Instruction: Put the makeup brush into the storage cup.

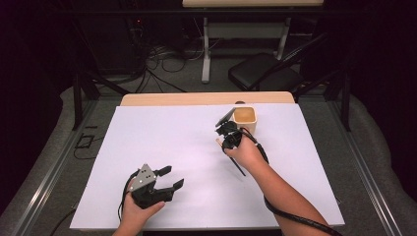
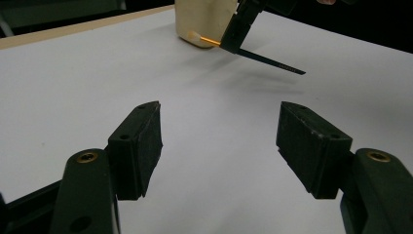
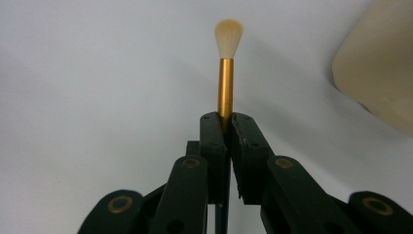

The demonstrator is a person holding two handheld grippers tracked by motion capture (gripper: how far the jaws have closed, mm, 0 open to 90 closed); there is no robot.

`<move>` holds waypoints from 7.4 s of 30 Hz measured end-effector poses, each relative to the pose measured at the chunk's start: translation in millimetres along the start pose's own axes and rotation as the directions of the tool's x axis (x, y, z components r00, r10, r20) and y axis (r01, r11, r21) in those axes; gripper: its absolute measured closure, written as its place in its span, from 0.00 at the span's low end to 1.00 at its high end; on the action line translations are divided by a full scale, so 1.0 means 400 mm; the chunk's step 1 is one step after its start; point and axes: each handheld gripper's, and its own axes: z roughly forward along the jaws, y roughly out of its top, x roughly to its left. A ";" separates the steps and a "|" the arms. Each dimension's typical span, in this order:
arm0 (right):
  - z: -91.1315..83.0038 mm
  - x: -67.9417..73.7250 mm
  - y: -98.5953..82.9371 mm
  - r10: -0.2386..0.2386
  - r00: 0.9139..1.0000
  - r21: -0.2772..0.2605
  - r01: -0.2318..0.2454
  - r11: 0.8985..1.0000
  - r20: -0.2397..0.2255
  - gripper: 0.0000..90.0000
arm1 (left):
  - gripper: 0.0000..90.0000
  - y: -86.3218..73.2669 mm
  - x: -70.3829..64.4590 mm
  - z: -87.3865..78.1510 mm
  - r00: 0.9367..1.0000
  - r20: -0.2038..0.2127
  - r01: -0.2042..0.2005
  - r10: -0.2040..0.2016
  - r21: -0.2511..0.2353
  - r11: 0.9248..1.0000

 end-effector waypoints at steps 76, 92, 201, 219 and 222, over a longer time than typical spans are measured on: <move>-0.146 0.008 -0.218 -0.152 0.966 -0.653 -0.023 0.757 -0.210 0.93 | 0.38 0.000 0.001 0.008 1.000 -0.018 0.015 -0.015 0.002 1.000; -0.153 0.017 -0.232 -0.164 0.959 -0.675 -0.037 0.737 -0.231 0.93 | 0.43 0.035 -0.018 0.021 1.000 0.013 0.014 -0.014 0.000 1.000; -0.176 0.060 -0.217 -0.150 0.946 -0.779 -0.138 0.612 -0.286 0.93 | 0.78 0.197 -0.061 0.224 0.917 0.253 0.297 -0.308 0.079 0.952; -0.171 0.066 -0.218 -0.155 0.945 -0.776 -0.137 0.616 -0.289 0.93 | 0.91 0.205 -0.067 0.231 0.910 0.262 0.307 -0.321 0.094 0.947; -0.170 0.066 -0.218 -0.155 0.945 -0.774 -0.136 0.618 -0.289 0.93 | 0.92 0.205 -0.066 0.232 0.907 0.264 0.312 -0.328 0.099 0.945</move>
